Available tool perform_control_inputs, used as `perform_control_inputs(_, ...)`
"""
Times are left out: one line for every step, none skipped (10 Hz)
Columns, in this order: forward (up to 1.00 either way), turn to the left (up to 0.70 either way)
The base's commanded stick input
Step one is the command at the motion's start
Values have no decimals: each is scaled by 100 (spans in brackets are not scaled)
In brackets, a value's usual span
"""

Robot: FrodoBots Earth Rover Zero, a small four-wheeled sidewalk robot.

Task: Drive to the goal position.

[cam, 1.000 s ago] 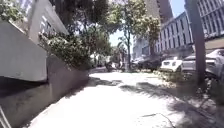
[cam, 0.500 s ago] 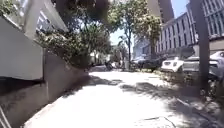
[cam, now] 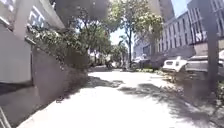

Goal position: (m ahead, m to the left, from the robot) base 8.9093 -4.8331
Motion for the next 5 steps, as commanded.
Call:
perform_control_inputs(45,0)
perform_control_inputs(45,0)
perform_control_inputs(45,0)
perform_control_inputs(45,0)
perform_control_inputs(45,0)
